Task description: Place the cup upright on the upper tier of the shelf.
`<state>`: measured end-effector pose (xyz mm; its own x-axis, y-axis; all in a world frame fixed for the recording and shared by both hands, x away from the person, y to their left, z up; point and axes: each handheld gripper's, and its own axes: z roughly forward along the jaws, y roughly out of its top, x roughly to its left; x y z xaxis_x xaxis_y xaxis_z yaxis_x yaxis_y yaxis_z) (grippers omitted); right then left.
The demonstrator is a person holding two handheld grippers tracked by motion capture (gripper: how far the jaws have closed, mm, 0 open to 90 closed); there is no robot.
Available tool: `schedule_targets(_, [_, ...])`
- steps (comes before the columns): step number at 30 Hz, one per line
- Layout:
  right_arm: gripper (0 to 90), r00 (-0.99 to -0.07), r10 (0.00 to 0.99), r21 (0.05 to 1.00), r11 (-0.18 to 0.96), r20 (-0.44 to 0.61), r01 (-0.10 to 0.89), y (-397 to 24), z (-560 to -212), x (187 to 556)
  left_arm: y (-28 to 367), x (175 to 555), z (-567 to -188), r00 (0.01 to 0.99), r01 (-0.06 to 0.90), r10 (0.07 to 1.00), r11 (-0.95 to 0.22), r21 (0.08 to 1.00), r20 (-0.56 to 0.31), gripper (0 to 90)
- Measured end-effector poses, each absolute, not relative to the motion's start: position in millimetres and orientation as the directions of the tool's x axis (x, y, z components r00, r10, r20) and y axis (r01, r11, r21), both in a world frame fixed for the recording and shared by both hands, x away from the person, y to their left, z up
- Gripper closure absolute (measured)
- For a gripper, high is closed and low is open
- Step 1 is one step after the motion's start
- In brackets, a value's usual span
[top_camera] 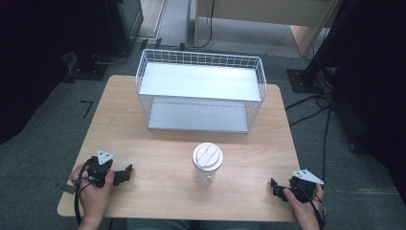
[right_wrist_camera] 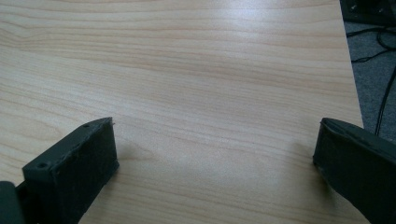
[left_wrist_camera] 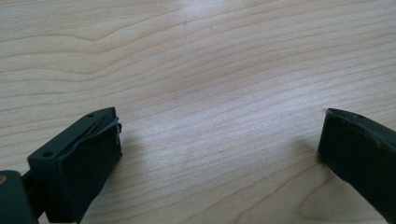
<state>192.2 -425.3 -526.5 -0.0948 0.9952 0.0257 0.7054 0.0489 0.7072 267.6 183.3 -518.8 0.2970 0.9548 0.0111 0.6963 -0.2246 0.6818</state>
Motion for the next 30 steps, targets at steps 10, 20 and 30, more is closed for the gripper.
schedule_targets(10, [0.0,-0.158,0.987,0.729,0.08,0.039,0.68,-408,-517,191,183,268,-519,0.297,0.696,0.955,-0.224,0.682,0.011,0.0])
schedule_targets(20, [0.0,-0.275,0.96,0.757,0.146,0.047,0.637,-366,-504,190,183,268,-519,0.298,0.696,0.955,-0.226,0.681,0.012,0.0])
schedule_targets(30, [0.0,-0.41,0.908,0.79,0.19,0.084,0.583,-320,-497,186,183,268,-519,0.297,0.696,0.955,-0.225,0.682,0.012,0.0])
